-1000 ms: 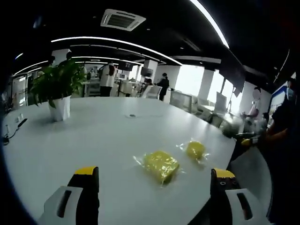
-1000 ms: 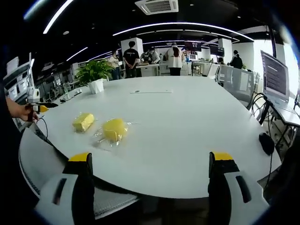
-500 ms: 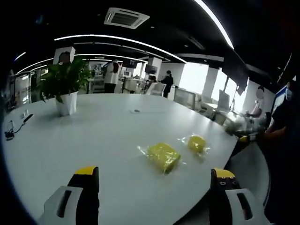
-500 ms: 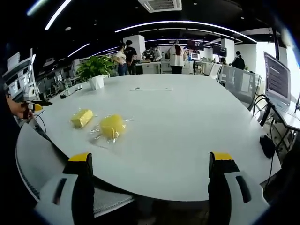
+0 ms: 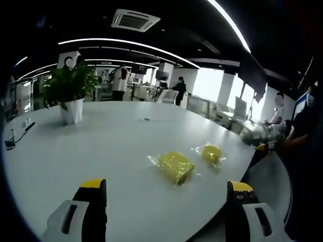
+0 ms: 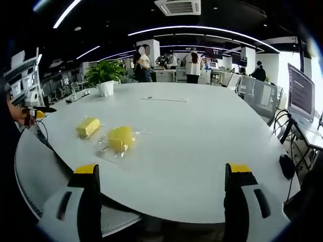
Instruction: Compare the silicone blocks by pressing each to a similar depth, holding the contact briefly, and releasing to observe deformation and rebound differences across the visible hardness samples.
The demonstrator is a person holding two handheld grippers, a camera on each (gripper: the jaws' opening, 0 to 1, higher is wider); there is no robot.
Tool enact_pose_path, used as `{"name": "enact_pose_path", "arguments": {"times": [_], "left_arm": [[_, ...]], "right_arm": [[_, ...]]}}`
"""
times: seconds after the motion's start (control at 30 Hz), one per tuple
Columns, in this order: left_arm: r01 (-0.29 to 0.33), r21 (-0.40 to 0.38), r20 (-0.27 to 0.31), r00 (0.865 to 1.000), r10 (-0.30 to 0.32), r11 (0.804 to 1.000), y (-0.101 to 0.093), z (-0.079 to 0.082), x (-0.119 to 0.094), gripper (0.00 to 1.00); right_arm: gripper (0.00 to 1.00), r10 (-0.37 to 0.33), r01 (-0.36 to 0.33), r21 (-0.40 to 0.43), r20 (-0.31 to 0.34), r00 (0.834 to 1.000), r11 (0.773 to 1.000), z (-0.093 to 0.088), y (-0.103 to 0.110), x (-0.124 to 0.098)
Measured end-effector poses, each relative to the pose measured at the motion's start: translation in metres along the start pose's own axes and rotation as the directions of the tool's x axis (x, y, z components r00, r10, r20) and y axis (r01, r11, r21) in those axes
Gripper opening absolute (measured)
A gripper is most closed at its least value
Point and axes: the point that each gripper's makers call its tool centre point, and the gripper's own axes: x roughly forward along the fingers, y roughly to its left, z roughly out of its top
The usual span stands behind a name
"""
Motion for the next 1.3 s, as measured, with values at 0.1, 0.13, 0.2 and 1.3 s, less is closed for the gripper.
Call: {"name": "enact_pose_path", "arguments": {"times": [0.1,0.13,0.2,1.3], "left_arm": [[0.001,-0.007,-0.004,1.0,-0.001,1.0,0.005,0.002,0.002,1.0],[0.001,-0.009,0.001,1.0,-0.001,1.0,0.006,0.003,0.003,1.0],[-0.001,-0.011,0.01,1.0,0.001,1.0,0.007,0.006,0.007,1.0],[0.146,-0.524,-0.12,0.963,-0.243,0.839,-0.009,-0.002,0.141,1.0]], "right_arm": [[0.97,0.003,-0.003,0.006,-0.007,1.0,1.0,0.0,0.004,0.0],[0.97,0.004,-0.004,0.004,-0.009,1.0,1.0,0.0,0.005,0.0],[0.97,0.004,-0.004,0.006,-0.01,1.0,1.0,0.0,0.004,0.001],[0.96,0.056,-0.055,0.006,-0.043,0.998,0.998,-0.004,0.025,0.014]]}}
